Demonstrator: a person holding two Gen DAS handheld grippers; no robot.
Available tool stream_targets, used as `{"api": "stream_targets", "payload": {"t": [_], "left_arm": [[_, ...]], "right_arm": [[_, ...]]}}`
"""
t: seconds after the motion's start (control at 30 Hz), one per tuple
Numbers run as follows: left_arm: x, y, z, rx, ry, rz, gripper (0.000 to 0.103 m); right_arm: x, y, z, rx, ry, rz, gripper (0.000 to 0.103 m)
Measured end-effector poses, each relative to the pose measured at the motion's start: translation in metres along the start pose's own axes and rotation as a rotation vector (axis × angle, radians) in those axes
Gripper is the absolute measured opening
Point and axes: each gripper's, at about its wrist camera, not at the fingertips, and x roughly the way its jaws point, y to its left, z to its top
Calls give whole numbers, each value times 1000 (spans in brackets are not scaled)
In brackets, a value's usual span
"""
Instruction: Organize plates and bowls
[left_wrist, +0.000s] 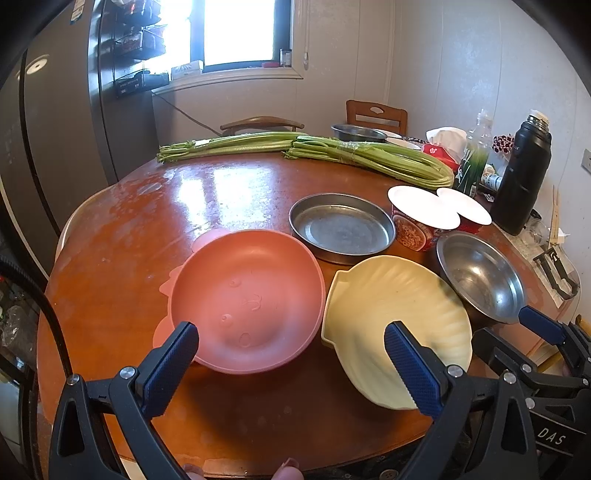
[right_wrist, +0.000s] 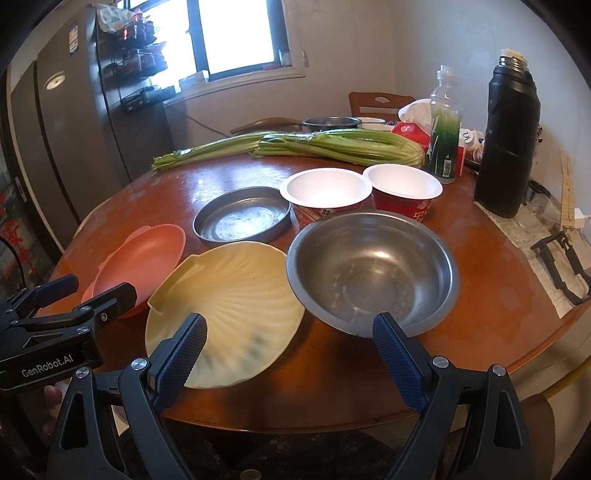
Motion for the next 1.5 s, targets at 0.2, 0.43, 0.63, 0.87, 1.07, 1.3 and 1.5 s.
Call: {"api": "stream_targets", "payload": {"t": [0.2,0.43,0.63,0.87,1.07,1.3,1.5], "left_arm": [[0,-1,-1,3,0,2,101],[-2,1,-3,-7,-5,2,101],[-4,9,-1,-30,-11,6,101],[-7,34,0,-89,-13,30,101],[-5,86,-5,-209,8,93,101],[5,118,-22,-292,84,41,101],[19,115,-25,-322,124,-29,101]], "right_arm": [[-2,0,1,-1,-1,-2,92],[-3,2,3,-12,-9,2,92],[-3,9,11,-33,-20,21,92],[7,31,32,-98,-27,69,92],[28,61,53,-154,18,177,92],[67,102,69,-260,112,282,92],[97,109,70,-261,184,305,91]]}}
